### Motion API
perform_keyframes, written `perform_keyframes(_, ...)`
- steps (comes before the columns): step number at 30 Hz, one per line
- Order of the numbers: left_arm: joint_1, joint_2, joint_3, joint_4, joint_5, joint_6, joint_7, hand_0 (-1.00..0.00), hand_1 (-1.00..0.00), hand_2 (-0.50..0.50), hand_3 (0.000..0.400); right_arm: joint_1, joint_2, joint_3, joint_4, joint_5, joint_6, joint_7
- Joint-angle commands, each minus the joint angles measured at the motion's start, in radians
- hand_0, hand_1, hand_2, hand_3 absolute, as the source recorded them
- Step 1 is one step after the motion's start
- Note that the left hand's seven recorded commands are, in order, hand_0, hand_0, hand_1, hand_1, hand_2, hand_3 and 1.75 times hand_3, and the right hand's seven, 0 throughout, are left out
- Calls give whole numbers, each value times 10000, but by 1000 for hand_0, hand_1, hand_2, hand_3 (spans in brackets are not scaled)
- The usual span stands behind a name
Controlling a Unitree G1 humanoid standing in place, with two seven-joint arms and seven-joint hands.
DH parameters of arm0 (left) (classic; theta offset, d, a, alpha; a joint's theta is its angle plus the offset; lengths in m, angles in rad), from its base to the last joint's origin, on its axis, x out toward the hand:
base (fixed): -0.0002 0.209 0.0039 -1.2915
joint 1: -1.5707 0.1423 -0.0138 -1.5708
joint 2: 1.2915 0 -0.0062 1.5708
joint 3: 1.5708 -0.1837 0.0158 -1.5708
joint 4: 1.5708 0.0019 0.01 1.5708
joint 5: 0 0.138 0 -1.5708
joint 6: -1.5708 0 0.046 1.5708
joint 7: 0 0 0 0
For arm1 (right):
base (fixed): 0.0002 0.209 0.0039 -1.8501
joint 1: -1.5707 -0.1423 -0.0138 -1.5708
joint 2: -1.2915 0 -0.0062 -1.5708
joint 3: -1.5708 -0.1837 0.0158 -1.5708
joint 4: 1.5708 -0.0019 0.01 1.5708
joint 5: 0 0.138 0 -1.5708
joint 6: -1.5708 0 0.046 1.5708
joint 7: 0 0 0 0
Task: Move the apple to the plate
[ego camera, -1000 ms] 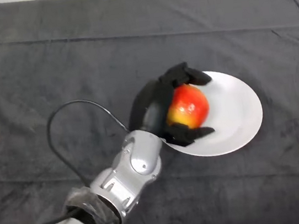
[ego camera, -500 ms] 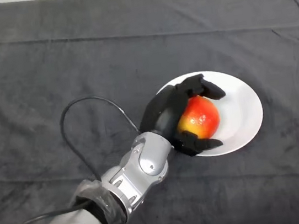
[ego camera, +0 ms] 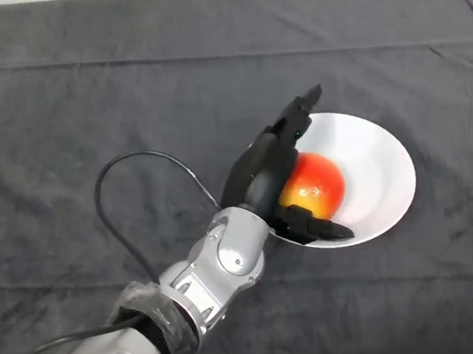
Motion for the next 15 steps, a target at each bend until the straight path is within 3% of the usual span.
perform_keyframes(1, -478, 582, 487, -115, -83, -293, -85, 0, 0, 0, 0, -96, -284, -129, 142, -25, 39, 75)
perform_keyframes(15, 906, 2960, 2859, -2136, -382, -993, -28, 0, 0, 0, 0, -89, -272, -126, 121, -34, 32, 70)
